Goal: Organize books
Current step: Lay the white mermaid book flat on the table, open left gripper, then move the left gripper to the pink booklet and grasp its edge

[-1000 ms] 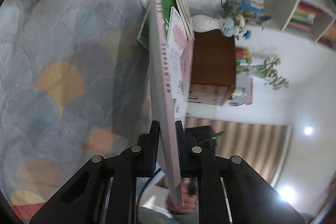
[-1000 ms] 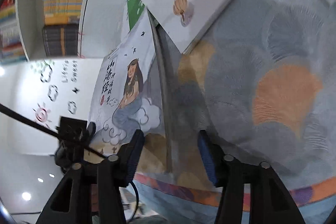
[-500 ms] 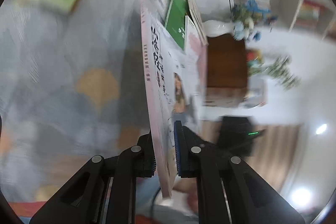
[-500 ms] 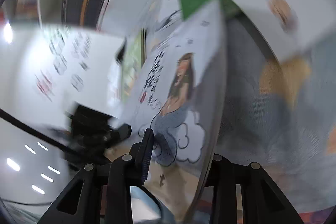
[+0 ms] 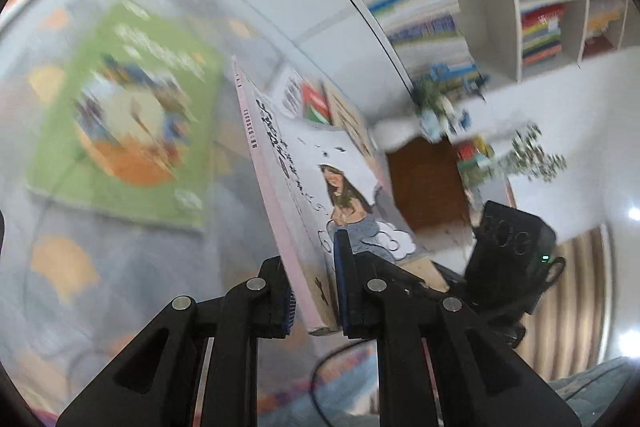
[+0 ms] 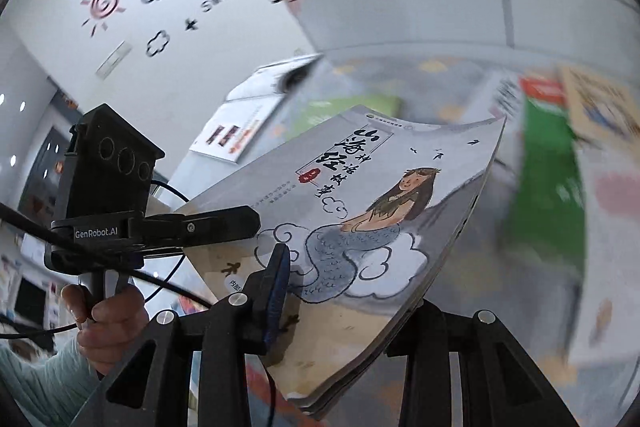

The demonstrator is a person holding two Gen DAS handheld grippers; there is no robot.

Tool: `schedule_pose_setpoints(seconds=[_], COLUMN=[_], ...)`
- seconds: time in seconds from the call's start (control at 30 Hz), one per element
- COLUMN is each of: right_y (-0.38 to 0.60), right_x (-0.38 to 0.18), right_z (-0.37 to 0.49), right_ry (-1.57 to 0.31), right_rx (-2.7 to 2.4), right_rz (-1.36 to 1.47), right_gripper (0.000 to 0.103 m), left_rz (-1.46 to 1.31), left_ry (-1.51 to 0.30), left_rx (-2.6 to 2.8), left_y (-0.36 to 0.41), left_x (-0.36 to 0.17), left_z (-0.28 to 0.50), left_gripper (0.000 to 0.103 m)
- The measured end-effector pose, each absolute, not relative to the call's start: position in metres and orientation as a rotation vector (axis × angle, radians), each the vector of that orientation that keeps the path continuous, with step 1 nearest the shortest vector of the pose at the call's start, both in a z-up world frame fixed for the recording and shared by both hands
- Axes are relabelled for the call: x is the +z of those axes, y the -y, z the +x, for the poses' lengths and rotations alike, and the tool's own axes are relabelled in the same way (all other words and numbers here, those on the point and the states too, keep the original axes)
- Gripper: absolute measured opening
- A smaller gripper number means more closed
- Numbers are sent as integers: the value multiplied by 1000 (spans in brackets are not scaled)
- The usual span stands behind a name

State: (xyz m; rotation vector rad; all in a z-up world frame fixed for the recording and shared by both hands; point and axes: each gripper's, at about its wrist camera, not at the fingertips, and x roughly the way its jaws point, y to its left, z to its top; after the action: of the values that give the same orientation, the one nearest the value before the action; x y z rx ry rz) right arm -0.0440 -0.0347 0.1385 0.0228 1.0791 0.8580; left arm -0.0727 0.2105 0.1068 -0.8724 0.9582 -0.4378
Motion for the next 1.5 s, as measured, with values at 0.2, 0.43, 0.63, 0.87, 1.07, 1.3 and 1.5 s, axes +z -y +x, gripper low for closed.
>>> schedule_pose_setpoints(seconds=[0.2, 0.43, 0.63, 0.87, 1.07, 1.3, 1.5], right_y=[-39, -75, -94, -117, -123, -74, 37], right_x=[104, 64, 35, 36, 34, 36, 43], right_z=[-1, 34, 38, 22, 23, 2, -26], right_ry=[-1190, -1289, -1330, -1246, -1294, -1350, -1386], right_rx=[943, 924, 879, 875, 882, 879, 744], right_rz=[-44, -22, -183, -356, -298, -221, -25], right_gripper=[38, 39, 41, 45, 51, 53, 53], left_rz=[-786, -845, -827, -811, -829, -719, -619], left_ry=[-970, -1003, -1049, -1058, -1031, -1023, -1051], left_rx=[-276, -174, -107, -60, 33, 130, -104], left_y=[-250, -287, -295, -293, -308, -305, -235], left_x=[87, 47, 25, 19, 23, 48, 78], left_z=[-44, -27, -33, -41, -52, -73, -51], left_gripper=[13, 14, 15, 15, 17, 18, 31])
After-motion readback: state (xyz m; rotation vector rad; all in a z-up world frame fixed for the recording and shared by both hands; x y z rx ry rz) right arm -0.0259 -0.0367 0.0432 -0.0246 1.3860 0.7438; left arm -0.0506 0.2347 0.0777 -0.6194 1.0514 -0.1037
